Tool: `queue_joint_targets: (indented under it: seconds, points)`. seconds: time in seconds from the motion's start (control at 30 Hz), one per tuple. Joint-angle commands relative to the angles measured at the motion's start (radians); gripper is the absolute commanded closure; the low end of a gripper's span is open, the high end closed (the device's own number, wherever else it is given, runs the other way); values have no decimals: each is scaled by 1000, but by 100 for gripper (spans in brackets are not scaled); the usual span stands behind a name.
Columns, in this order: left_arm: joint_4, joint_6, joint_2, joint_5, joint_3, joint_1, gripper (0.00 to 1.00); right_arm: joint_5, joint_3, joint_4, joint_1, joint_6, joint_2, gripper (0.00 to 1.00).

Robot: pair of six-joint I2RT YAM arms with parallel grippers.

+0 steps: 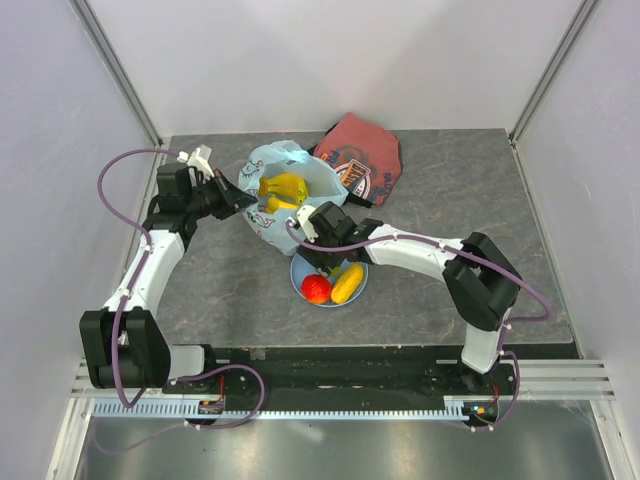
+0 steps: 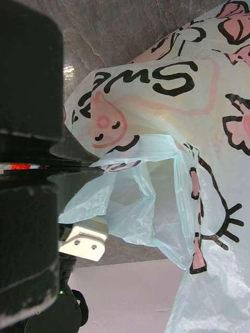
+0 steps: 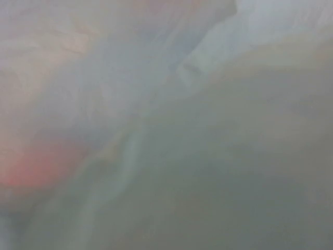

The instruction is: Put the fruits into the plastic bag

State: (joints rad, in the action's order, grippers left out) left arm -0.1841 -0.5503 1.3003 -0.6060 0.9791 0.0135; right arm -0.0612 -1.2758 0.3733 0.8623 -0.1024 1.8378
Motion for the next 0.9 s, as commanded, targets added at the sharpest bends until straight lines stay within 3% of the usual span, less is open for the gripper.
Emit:
queue_joint_targets:
  seconds: [0.0,0.27,0.37,0.4,0.5,0.87]
  points:
    - [25,10,5,-5,33,-3,98,-31,-5,27,4,-11,49,24]
    - [34,6,11,-8,35,-1,98,-19,9,29,-3,-14,72,25]
    - [34,7,13,-8,33,-1,98,-20,7,29,-3,-14,58,43]
    - [34,7,11,-6,32,-1,98,-23,6,29,-5,-16,52,55]
    - [34,7,11,-6,32,-1,98,-20,9,26,-6,-19,11,69]
    - [34,6,25,-5,46,-3,98,51,127,-77,-6,-14,-265,76]
